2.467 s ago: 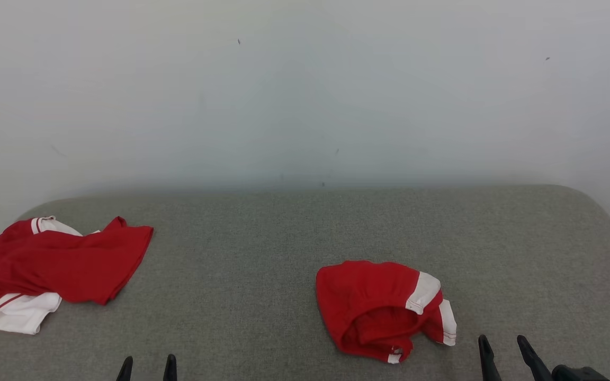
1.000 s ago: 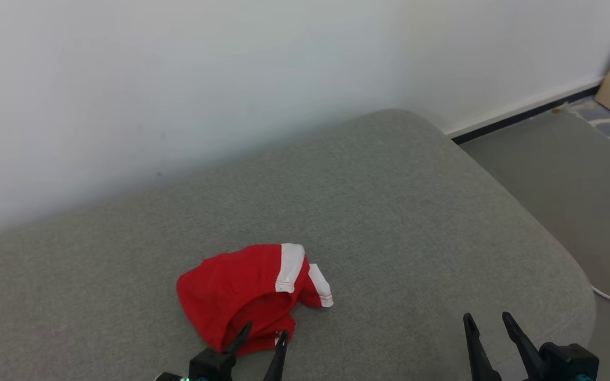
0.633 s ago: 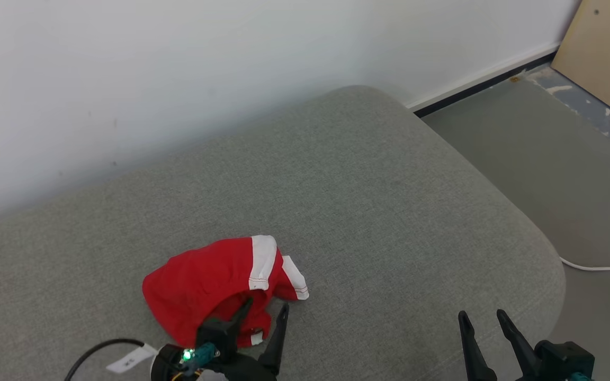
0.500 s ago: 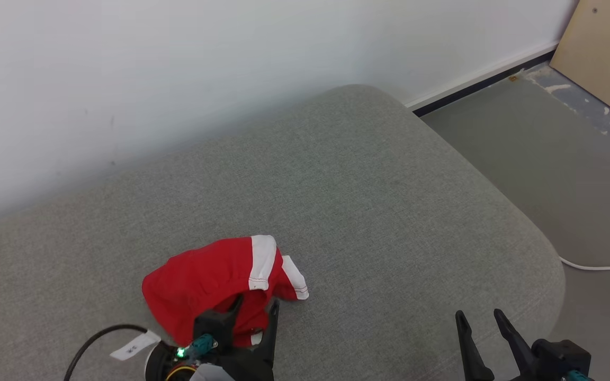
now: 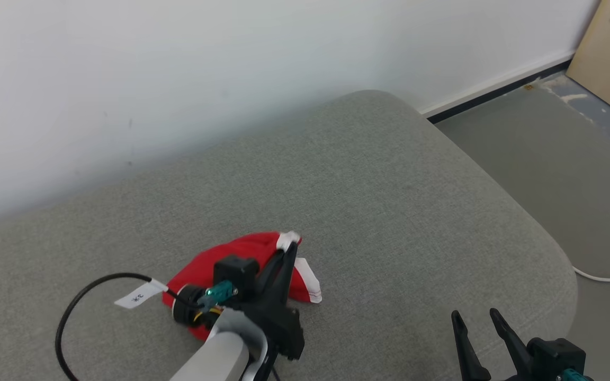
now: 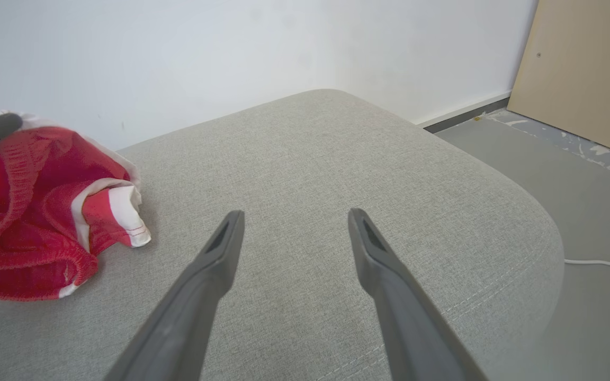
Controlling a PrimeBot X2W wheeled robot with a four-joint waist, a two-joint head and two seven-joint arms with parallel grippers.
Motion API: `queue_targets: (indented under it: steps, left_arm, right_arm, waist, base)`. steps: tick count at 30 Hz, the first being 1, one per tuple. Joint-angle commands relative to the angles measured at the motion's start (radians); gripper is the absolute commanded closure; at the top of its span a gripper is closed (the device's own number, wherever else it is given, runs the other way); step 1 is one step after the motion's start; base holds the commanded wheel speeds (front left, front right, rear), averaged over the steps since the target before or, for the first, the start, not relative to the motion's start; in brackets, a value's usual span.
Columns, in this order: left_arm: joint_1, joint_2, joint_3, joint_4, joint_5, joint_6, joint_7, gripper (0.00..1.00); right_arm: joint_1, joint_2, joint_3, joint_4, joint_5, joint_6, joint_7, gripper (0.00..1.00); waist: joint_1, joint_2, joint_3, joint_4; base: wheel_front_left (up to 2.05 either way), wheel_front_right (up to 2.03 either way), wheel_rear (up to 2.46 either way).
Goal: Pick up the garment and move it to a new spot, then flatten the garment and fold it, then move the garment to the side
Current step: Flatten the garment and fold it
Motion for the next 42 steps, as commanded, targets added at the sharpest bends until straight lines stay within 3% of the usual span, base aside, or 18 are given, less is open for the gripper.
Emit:
queue_targets:
  steps: [1,14,19,21,27,32,42]
  left_arm:
    - [-0.037,-0.001,-0.012,-0.024,-0.009,0.003,-0.011,1.00]
    - [-0.267,-0.001,-0.058,-0.272,-0.134,-0.006,-0.018,1.00]
    - [-0.248,0.000,-0.044,-0.387,-0.206,0.010,-0.018,1.00]
    - [-0.207,0.006,-0.052,-0.369,-0.181,0.019,-0.018,1.00]
    - [-0.033,0.116,-0.034,-0.227,-0.170,0.055,-0.018,1.00]
    - [0.023,0.172,0.017,-0.096,-0.194,0.074,-0.018,1.00]
    - [-0.030,0.247,0.175,0.036,-0.165,0.085,-0.018,1.00]
  right_arm:
    - [0.006,0.000,-0.004,-0.003,-0.003,-0.002,0.002,0.00]
    - [0.014,0.000,-0.011,-0.009,-0.009,-0.002,0.007,0.00]
    - [0.021,0.000,-0.015,-0.007,0.002,-0.002,0.001,0.00]
    - [0.023,0.000,-0.015,-0.005,0.009,-0.002,-0.001,0.00]
    - [0.025,0.000,-0.013,0.003,0.020,-0.002,-0.009,0.00]
    - [0.010,0.000,-0.002,0.009,0.022,-0.002,-0.008,0.00]
    - [-0.014,0.000,0.022,0.006,0.008,-0.002,0.005,0.00]
  waist:
    - [-0.0001,0.0000,-0.010,0.014]
    - [-0.0001,0.0000,-0.049,0.080]
    - [-0.0001,0.0000,-0.057,0.123]
    - [-0.0001,0.0000,-0.057,0.145]
    - [-0.0001,0.0000,-0.050,0.207]
    - [-0.0001,0.0000,-0.041,0.237]
    - [-0.0001,0.0000,-0.016,0.204]
  base:
    - [0.00,0.00,0.00]
    - [0.00,0.00,0.00]
    - [0.00,0.00,0.00]
    - [0.00,0.00,0.00]
    - [0.00,0.00,0.00]
    - [0.00,0.00,0.00]
    - [0.00,0.00,0.00]
